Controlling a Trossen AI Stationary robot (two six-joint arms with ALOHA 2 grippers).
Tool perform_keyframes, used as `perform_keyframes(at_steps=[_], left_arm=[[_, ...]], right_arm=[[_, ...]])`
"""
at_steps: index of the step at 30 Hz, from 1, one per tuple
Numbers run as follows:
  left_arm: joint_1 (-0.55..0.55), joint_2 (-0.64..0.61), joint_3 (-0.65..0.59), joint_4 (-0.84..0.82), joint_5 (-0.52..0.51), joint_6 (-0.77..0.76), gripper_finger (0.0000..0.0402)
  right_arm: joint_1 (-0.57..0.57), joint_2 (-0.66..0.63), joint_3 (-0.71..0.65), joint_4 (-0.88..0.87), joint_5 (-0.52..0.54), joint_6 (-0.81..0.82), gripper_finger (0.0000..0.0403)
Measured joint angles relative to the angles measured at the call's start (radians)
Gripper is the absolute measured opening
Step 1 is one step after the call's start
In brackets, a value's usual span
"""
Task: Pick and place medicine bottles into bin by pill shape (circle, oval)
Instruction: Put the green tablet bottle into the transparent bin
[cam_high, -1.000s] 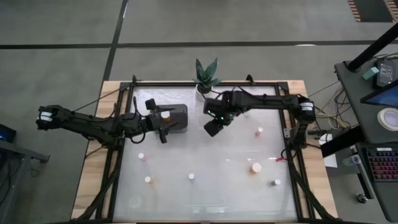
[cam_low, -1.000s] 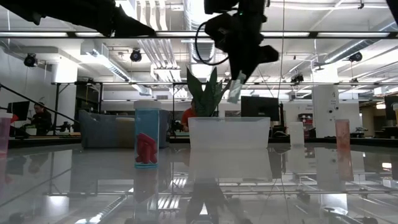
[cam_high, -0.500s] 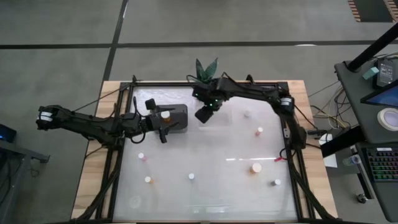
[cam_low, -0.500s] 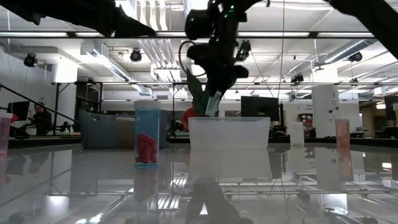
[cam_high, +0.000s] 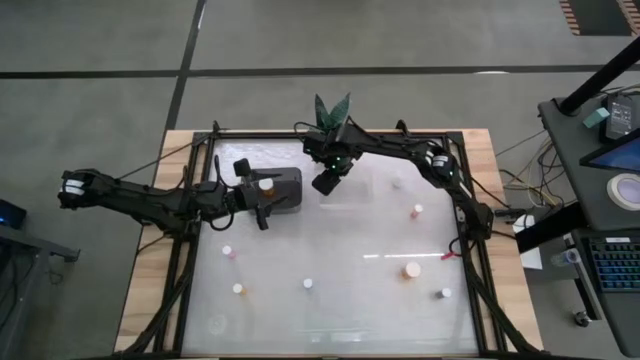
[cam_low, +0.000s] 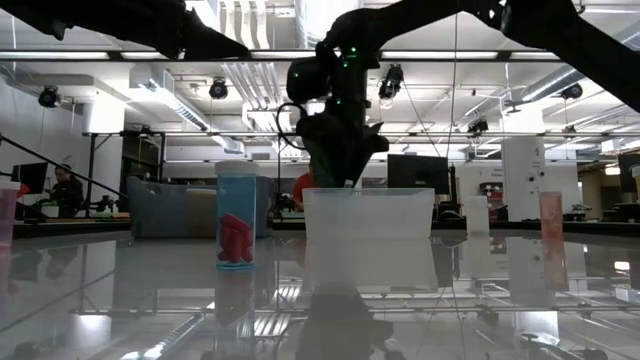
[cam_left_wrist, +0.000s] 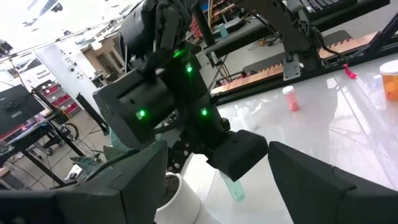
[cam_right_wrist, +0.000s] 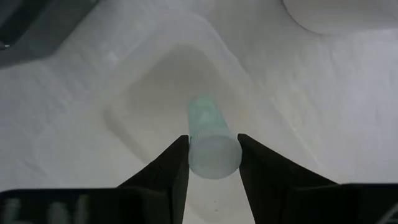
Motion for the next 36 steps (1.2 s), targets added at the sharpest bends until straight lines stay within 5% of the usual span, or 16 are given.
perform_keyframes(at_steps=[25, 36], left_arm=[[0.000, 0.000, 0.000, 0.000, -0.008, 0.000, 0.0263], [0.000, 0.000, 0.000, 0.000, -0.008, 0.000, 0.0263]], right_arm=[[-0.008, 0.000, -0.049, 0.030, 0.027, -0.001, 0.0123], [-0.008, 0.000, -0.049, 0.052, 0.029, 0.007, 0.0184]])
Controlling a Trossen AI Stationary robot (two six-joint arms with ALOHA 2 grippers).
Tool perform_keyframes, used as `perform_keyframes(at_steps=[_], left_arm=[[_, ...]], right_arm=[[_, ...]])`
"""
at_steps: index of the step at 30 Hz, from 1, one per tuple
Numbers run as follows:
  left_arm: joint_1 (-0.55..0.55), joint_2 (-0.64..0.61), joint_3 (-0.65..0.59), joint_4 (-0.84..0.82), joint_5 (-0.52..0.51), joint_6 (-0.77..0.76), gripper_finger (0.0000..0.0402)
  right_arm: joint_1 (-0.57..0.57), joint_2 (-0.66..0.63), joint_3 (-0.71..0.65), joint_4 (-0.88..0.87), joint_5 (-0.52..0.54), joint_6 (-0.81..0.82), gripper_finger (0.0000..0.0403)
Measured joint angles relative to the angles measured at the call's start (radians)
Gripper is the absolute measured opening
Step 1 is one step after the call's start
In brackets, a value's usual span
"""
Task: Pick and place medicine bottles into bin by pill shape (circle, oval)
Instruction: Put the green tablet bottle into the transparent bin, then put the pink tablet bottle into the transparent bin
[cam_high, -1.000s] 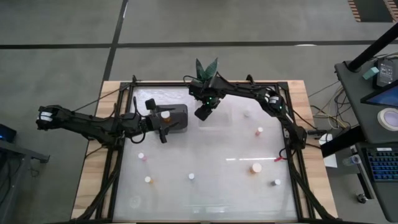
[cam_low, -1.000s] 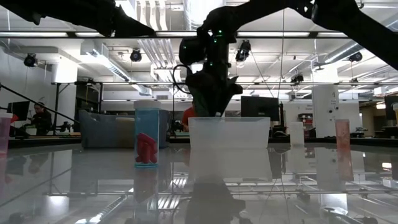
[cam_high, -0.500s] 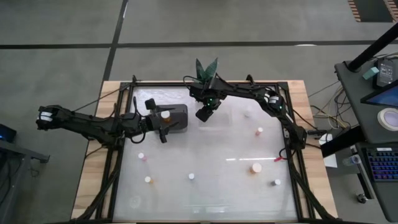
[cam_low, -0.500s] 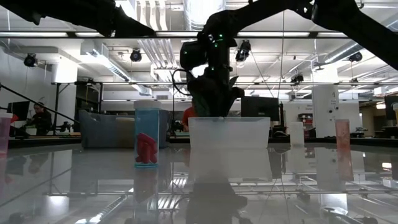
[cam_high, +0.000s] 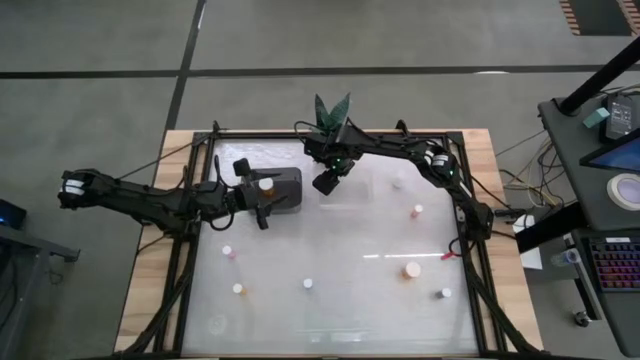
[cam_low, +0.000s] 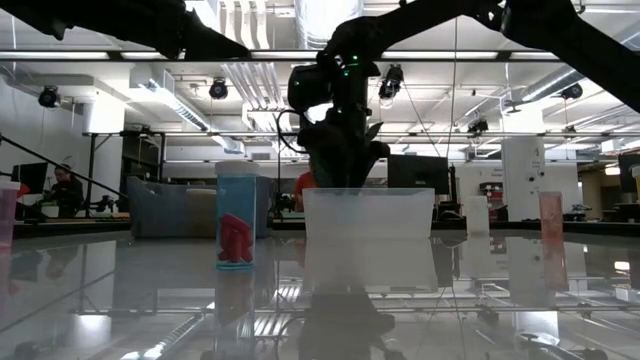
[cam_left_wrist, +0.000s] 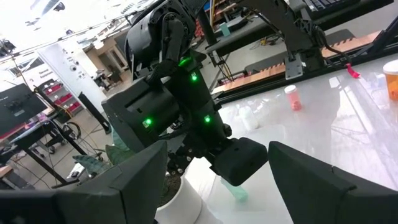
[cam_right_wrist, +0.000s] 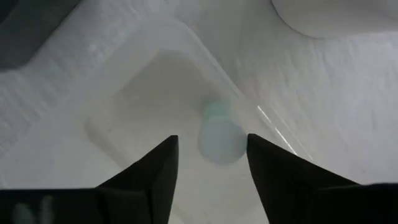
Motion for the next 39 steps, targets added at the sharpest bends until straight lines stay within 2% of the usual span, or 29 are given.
perform_keyframes(at_steps=[5, 22, 33, 39], left_arm=[[0.000, 0.000, 0.000, 0.000, 0.000, 0.000, 0.0263], [0.000, 0.000, 0.000, 0.001, 0.000, 0.013, 0.0263], [0.000, 0.000, 0.000, 0.001, 0.000, 0.015, 0.0263], [0.000, 0.000, 0.000, 0.002, 0.000, 0.015, 0.0263]], right_arm=[[0.000, 0.000, 0.000, 0.000, 0.000, 0.000, 0.0200], [0.008, -0.083, 0.000, -0.046, 0.008, -0.001, 0.0200], [0.155, -0.183, -0.023, -0.041, 0.072, -0.026, 0.0186], [0.245, -0.288, -0.147, 0.030, 0.106, 0.006, 0.0176]])
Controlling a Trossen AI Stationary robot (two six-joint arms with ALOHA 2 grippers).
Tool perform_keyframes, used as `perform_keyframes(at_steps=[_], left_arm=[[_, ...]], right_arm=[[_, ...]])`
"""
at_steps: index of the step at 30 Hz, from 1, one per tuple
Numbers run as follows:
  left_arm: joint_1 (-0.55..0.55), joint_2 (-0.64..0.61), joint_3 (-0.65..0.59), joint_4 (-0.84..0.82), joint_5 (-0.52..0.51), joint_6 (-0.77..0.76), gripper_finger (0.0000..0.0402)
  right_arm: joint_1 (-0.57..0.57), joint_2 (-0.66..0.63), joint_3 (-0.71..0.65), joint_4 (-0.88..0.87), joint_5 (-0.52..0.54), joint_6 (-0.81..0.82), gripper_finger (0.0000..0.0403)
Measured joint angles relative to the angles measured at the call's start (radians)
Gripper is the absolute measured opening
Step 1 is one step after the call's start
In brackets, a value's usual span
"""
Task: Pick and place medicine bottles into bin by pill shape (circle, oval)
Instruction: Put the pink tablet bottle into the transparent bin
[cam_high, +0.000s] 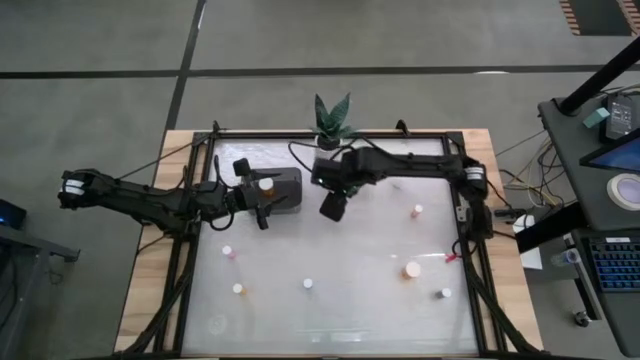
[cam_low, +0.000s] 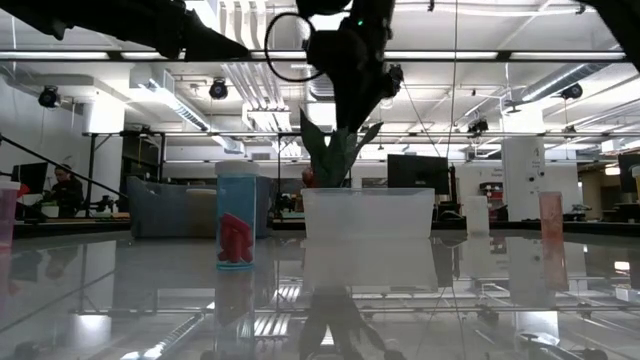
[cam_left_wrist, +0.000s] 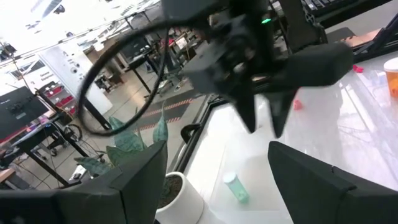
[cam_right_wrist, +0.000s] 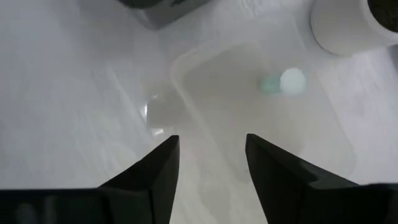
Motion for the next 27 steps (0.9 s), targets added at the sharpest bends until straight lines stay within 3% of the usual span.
perform_keyframes(at_steps=[7, 18, 27], left_arm=[[0.000, 0.000, 0.000, 0.001, 0.000, 0.000, 0.0263], [-0.001, 0.000, 0.000, 0.017, 0.000, -0.025, 0.0263], [-0.001, 0.000, 0.004, 0.024, 0.001, -0.074, 0.0263]], right_arm=[[0.083, -0.175, -0.277, 0.259, 0.018, 0.038, 0.0173], [0.166, -0.409, -0.797, 1.038, 0.042, -0.164, 0.0166], [0.233, -0.587, -1.079, 1.279, 0.042, -0.223, 0.0156]])
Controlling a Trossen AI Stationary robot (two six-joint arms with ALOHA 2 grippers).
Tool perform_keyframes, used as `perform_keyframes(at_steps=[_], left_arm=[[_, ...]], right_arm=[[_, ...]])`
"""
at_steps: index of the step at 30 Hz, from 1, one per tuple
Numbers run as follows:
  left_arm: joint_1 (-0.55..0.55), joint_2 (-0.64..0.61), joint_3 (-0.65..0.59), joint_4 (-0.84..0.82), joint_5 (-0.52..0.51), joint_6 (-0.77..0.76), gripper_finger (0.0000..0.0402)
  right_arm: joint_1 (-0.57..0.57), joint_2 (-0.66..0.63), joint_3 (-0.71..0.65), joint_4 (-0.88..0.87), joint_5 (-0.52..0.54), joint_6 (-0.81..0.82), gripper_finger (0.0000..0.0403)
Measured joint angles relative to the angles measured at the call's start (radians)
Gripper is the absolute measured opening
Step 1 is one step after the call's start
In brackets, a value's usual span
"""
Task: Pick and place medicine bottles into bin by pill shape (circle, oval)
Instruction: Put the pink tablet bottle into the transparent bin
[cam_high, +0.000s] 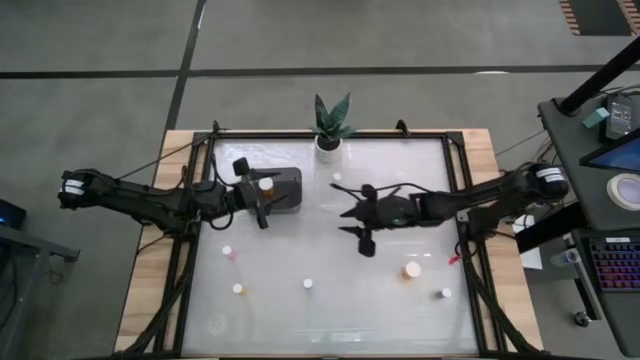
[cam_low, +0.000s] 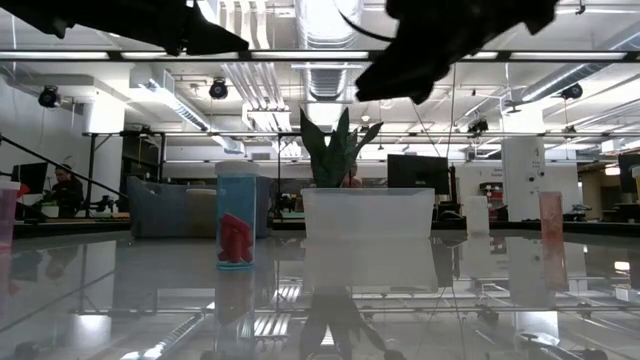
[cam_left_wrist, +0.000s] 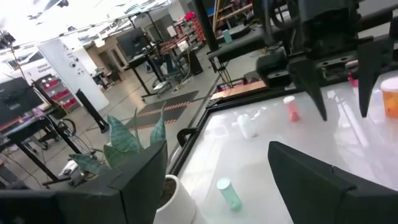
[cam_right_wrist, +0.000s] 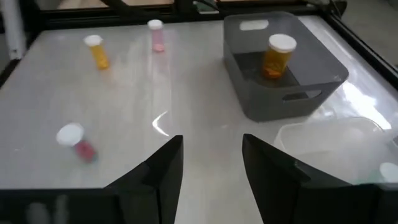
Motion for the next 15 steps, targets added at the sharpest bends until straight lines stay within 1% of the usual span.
perform_keyframes(at_steps=[4, 9, 15], left_arm=[[0.000, 0.002, 0.001, 0.002, 0.005, -0.050, 0.0263], [-0.001, 0.005, 0.001, 0.030, 0.021, -0.178, 0.0263], [-0.019, 0.026, 0.012, 0.028, 0.128, -0.385, 0.0263]], right_arm=[[0.035, -0.090, -0.086, 0.040, 0.000, -0.037, 0.0147], [0.056, -0.185, -0.182, 0.100, 0.001, -0.076, 0.0136], [0.056, -0.280, -0.306, 0.198, 0.000, -0.126, 0.0125]])
